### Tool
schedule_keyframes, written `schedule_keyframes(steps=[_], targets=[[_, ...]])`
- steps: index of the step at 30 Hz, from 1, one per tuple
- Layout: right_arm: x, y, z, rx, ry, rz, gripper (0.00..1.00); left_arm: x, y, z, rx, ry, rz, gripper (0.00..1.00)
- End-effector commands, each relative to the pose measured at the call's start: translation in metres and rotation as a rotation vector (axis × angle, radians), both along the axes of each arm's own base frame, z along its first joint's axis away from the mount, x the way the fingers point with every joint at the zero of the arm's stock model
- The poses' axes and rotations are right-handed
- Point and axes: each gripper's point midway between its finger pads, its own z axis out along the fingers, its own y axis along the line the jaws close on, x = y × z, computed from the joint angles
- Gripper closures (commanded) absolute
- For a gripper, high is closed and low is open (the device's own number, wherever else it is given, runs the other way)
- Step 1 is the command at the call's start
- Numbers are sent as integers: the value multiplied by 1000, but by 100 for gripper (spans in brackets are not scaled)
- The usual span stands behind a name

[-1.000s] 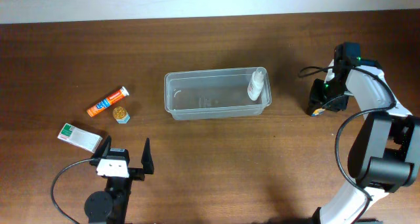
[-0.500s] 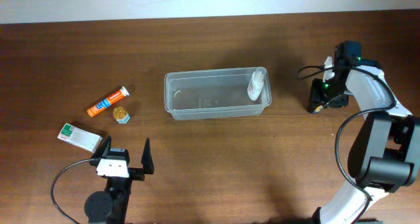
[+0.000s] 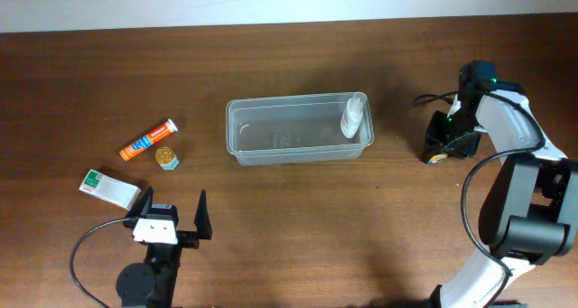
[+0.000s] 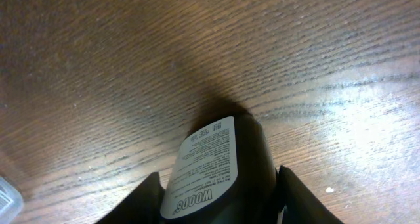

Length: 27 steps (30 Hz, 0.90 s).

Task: Pack container

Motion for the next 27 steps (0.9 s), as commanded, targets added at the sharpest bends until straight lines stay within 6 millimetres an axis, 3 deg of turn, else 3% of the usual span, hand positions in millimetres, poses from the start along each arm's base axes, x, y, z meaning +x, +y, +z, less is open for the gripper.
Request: schedule_keyframes(steps=[1,7,19,27], targets=[[-1,-4,5,-4,-8,-47,61,0,-1,-2,18,-3,-9,0],[2,-3,14,-4,-15,-5,62,0,-1,-2,18,-3,-9,1],[11,-3,71,-2,-35,27,62,0,-1,-2,18,-2,-9,0],[23,29,101,5,-80,153,61,0,-1,-2,18,-2,-9,1]])
